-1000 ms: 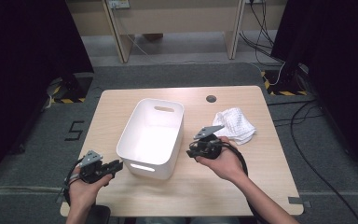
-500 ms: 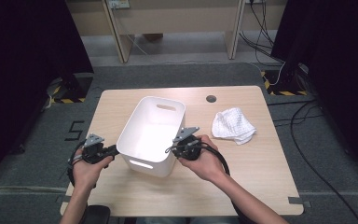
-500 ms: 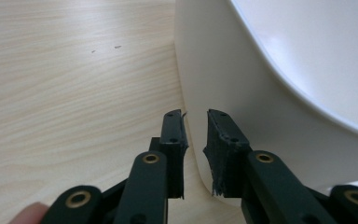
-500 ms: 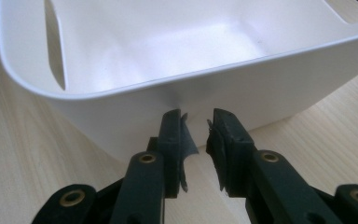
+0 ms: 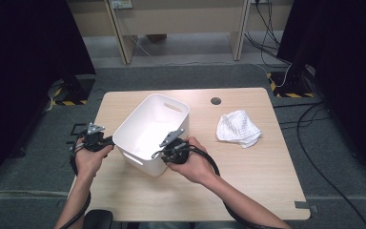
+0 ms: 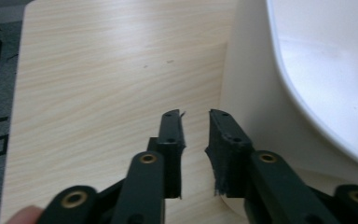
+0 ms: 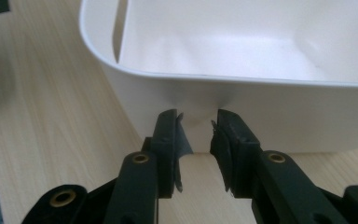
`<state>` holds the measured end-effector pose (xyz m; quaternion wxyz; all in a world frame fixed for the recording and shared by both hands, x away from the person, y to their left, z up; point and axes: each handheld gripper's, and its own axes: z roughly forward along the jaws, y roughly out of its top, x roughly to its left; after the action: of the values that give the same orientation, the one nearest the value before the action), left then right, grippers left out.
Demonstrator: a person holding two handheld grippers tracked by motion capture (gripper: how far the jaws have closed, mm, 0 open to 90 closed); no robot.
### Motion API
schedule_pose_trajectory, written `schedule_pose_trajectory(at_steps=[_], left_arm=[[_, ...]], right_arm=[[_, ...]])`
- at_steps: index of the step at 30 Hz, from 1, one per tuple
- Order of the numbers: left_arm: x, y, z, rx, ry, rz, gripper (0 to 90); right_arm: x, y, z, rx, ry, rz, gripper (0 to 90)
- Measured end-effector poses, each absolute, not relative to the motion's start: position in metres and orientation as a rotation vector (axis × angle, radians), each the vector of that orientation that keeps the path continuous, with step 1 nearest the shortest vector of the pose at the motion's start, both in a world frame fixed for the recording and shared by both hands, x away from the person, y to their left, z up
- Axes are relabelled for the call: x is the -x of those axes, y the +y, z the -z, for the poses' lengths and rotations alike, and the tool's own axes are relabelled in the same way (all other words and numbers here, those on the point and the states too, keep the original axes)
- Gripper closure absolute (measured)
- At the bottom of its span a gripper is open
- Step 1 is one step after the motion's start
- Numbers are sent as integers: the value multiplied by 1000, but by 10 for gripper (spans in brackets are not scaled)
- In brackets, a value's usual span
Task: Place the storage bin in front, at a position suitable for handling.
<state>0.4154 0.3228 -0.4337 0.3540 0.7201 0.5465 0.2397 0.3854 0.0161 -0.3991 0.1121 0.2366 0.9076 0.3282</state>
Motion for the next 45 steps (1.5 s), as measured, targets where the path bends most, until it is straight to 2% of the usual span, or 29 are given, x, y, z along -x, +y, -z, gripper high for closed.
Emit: schedule_pose_trajectory(at_steps=[1, 2, 3, 4, 6, 9, 11, 12, 17, 23, 29, 36, 45], left_arm=[[-414, 327, 433, -1840, 1416, -622, 690], [-410, 332, 431, -1786, 1427, -621, 576], [-404, 337, 429, -1736, 1440, -628, 576], [-397, 342, 427, -1704, 1455, -646, 496], [-378, 350, 422, -1634, 1470, -660, 470], [-352, 356, 416, -1560, 1458, -604, 412], [-338, 354, 410, -1543, 1438, -579, 385], [-333, 352, 407, -1544, 1419, -563, 375], [-314, 331, 389, -1570, 1320, -511, 367], [-321, 313, 383, -1554, 1289, -453, 344], [-317, 300, 380, -1547, 1259, -483, 350], [-321, 281, 392, -1619, 1282, -489, 360], [-326, 275, 395, -1575, 1299, -472, 368]], right_arm=[[-386, 17, 398, -661, 2675, -986, 701], [-387, 15, 395, -661, 2688, -1042, 699], [-387, 15, 395, -661, 2688, -1042, 699], [-387, 8, 385, -681, 2653, -1090, 694], [-388, 4, 380, -686, 2630, -1100, 692], [-408, -23, 357, -786, 2522, -1137, 668], [-428, -42, 348, -883, 2442, -1131, 657], [-449, -58, 343, -971, 2368, -1123, 640], [-475, -78, 338, -1069, 2218, -1095, 633], [-495, -82, 348, -1087, 2169, -1088, 600], [-505, -68, 352, -1112, 2209, -1102, 603], [-526, -53, 361, -1179, 2265, -1093, 590], [-541, -44, 373, -1165, 2303, -1017, 573]])
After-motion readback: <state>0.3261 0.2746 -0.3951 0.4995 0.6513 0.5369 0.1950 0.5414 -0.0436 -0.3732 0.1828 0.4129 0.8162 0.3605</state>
